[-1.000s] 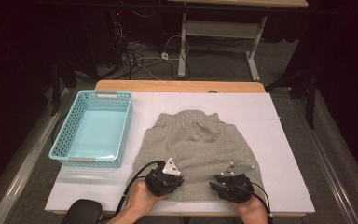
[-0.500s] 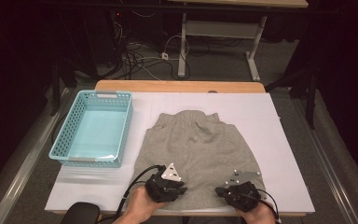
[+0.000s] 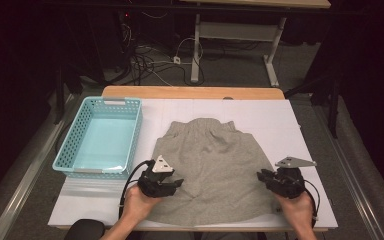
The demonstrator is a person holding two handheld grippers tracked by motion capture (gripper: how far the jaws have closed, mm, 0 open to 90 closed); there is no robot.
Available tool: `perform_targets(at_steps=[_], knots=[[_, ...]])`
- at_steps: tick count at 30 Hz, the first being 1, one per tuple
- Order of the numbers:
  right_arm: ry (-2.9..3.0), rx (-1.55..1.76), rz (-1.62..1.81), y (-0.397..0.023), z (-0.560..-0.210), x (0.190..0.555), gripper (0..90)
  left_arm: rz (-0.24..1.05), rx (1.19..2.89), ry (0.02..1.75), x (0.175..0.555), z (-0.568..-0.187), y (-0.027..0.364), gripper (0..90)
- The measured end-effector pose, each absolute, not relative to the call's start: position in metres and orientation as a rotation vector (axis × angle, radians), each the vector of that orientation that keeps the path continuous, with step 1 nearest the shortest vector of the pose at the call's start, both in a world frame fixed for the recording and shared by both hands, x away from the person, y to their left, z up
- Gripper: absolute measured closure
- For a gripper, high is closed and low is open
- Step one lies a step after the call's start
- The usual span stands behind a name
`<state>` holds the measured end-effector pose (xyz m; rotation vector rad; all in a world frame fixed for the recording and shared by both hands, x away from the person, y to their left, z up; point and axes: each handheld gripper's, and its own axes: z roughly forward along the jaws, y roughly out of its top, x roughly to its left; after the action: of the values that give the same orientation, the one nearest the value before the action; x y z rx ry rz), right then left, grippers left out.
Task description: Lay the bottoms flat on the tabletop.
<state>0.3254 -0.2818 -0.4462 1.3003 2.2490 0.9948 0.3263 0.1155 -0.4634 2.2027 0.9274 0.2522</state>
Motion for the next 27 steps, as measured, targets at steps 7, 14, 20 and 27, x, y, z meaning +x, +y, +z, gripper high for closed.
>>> perform_targets(at_steps=[7, 14, 20, 27], knots=[[2.134, 1.437, 0.912, -0.315, -0.451, 0.344, 73.7, 0.246, 2.143, 1.031, 0.332, -0.468, 0.133, 47.3], [2.211, 1.464, 0.874, -0.314, -0.464, 0.355, 68.9, 0.276, 2.139, 1.060, 0.332, -0.470, 0.136, 47.6], [2.226, 1.471, 0.863, -0.314, -0.462, 0.352, 85.3, 0.262, 2.136, 1.036, 0.333, -0.470, 0.134, 47.4], [2.141, 1.517, 0.853, -0.333, -0.454, 0.336, 85.3, 0.247, 2.159, 1.002, 0.340, -0.471, 0.126, 47.4]])
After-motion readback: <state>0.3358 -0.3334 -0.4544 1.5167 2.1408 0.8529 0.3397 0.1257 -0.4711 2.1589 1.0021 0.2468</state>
